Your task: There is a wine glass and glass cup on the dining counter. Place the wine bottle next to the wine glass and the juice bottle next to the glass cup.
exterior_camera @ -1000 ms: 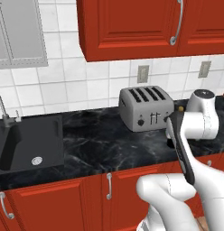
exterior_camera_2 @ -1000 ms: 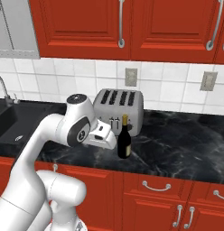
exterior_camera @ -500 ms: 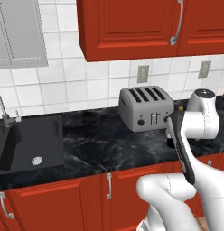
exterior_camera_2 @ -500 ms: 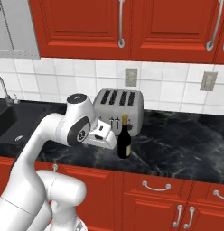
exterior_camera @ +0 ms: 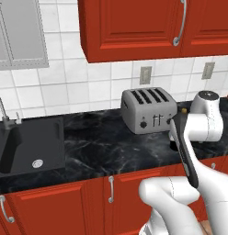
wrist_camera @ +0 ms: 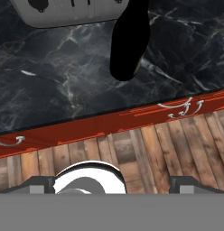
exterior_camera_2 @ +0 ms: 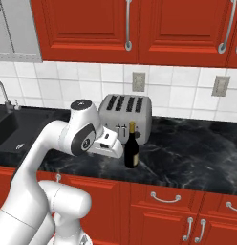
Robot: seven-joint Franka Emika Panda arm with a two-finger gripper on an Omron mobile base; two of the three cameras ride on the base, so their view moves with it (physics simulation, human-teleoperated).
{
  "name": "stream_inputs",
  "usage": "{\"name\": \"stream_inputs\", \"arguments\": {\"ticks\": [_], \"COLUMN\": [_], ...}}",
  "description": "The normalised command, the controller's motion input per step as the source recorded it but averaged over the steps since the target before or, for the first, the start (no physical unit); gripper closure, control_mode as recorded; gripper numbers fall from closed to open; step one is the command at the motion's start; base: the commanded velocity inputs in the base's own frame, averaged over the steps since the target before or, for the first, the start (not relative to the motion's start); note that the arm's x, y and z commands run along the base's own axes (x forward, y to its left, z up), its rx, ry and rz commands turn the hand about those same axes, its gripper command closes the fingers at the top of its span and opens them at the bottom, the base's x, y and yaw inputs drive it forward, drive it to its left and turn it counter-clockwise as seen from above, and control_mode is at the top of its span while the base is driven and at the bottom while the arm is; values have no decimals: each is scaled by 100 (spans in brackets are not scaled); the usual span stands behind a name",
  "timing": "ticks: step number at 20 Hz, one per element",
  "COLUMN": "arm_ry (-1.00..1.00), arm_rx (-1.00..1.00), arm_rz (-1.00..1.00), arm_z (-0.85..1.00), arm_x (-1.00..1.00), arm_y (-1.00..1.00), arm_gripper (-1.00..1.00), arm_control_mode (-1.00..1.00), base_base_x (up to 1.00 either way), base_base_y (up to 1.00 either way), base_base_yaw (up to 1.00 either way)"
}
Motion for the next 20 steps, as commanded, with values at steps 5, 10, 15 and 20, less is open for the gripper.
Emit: {"name": "stream_inputs", "arguments": {"ticks": [5, 10, 15, 20], "arm_ry": [0, 0, -7, -18], "arm_rx": [0, 0, -2, -12], "arm_rz": [0, 0, -7, -35], "arm_z": [0, 0, 5, 5], "arm_x": [0, 0, -7, 0], "arm_y": [0, 0, 4, 28], "arm_gripper": [-100, -100, -100, -100], "arm_control_mode": [100, 100, -100, -100], "base_base_x": [0, 0, 0, 0], "base_base_y": [0, 0, 0, 0], "base_base_yaw": [0, 0, 0, 0]}}
